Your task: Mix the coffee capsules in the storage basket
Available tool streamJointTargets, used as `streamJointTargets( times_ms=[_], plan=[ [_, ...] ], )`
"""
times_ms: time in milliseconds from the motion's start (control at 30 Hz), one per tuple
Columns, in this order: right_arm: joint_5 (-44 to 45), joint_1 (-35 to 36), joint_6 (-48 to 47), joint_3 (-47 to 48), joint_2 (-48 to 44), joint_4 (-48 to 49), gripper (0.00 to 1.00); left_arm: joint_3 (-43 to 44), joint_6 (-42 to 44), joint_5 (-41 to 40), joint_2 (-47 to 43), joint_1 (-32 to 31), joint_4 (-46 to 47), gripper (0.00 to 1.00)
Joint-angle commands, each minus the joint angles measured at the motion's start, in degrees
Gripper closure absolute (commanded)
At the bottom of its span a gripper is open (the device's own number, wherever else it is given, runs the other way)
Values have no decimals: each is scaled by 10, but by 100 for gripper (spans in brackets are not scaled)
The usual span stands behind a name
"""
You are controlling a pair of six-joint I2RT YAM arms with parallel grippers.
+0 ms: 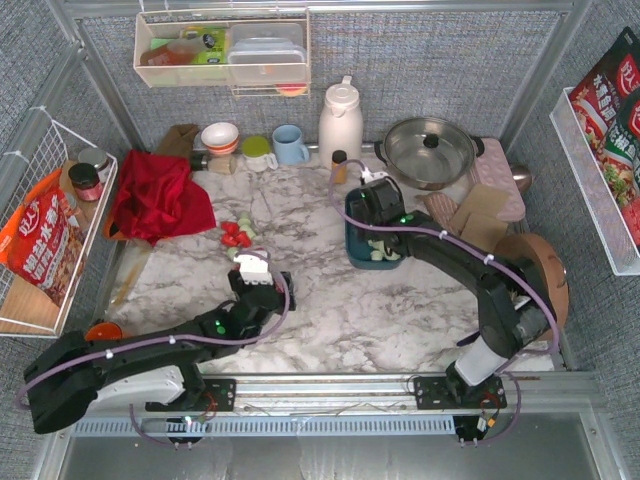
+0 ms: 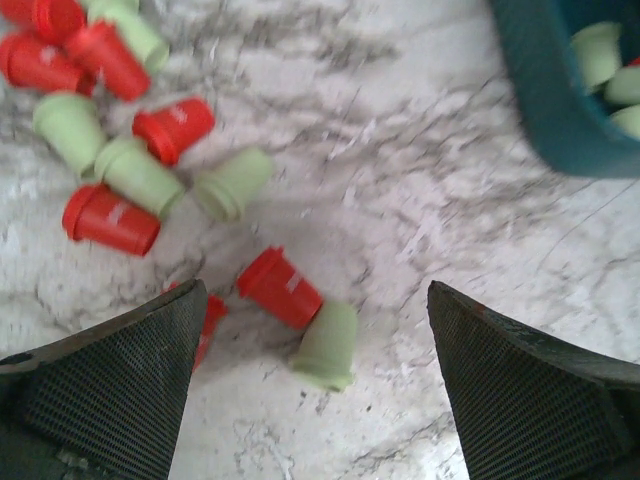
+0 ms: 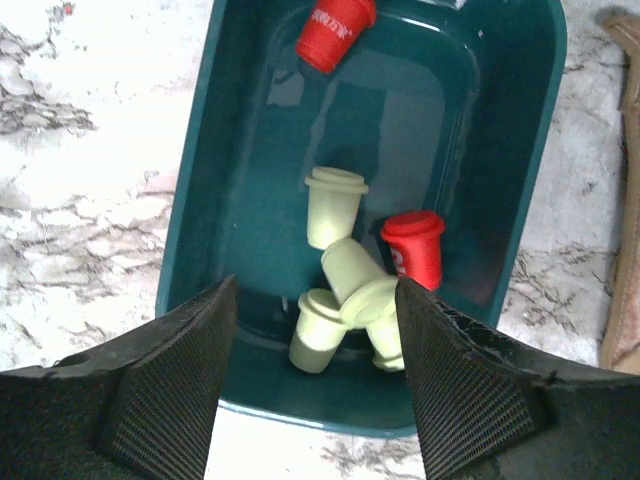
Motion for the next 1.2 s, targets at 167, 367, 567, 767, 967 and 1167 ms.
streamJointTargets(
  times_ms=[167,367,567,767,967,1167],
  plan=[
    [-54,3,17,-63,-101,-1,30,70,-104,63,140,34,-127,2],
    [-79,5,19,-107,-154,2,30,138,-82,92,238,54,-179,23],
    [-104,5,22,-106,-156,3,30,174,-80,142,283,56,-218,39],
    [-118,5,25,-106,-151,6,30,184,-86,171,283,56,-257,44],
    [-122,5,24,-106,-153,4,30,181,-88,187,266,56,-266,45],
    [-123,5,23,-104,-156,1,30,177,-85,198,271,56,-258,51]
  ],
)
